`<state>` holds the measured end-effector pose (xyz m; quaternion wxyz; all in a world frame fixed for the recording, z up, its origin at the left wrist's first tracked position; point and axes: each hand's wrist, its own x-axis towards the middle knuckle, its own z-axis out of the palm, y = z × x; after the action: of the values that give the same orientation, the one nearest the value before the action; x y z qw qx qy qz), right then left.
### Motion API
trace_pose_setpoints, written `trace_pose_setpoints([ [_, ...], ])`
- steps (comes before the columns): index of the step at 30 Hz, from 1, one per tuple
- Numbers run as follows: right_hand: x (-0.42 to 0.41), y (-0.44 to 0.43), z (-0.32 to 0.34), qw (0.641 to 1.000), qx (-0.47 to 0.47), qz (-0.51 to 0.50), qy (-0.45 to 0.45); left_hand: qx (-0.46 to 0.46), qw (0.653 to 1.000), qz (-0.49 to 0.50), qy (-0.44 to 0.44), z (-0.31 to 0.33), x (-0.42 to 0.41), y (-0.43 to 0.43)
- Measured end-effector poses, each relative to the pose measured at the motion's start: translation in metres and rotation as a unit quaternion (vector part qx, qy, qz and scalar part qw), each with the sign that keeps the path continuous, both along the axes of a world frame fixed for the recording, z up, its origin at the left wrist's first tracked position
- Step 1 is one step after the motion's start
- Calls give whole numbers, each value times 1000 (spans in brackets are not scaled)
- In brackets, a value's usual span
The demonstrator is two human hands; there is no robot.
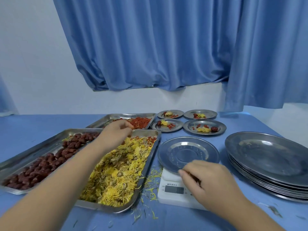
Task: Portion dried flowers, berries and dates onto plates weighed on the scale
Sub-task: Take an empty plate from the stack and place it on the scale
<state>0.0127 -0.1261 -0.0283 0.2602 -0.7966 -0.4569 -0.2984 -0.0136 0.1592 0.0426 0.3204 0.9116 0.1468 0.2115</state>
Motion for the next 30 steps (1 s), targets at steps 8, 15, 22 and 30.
trace_pose_setpoints([
  [8,1,-14,-13,1000,-10,-1,-28,174,967,-32,183,-9,13,39],
  [15,2,-13,-13,999,-42,12,-20,245,918,-60,306,-13,27,43],
  [22,5,-17,-13,999,-47,2,0,186,955,-57,223,-3,24,52],
  [30,3,-17,-11,999,-37,3,27,68,983,-108,133,14,25,26],
])
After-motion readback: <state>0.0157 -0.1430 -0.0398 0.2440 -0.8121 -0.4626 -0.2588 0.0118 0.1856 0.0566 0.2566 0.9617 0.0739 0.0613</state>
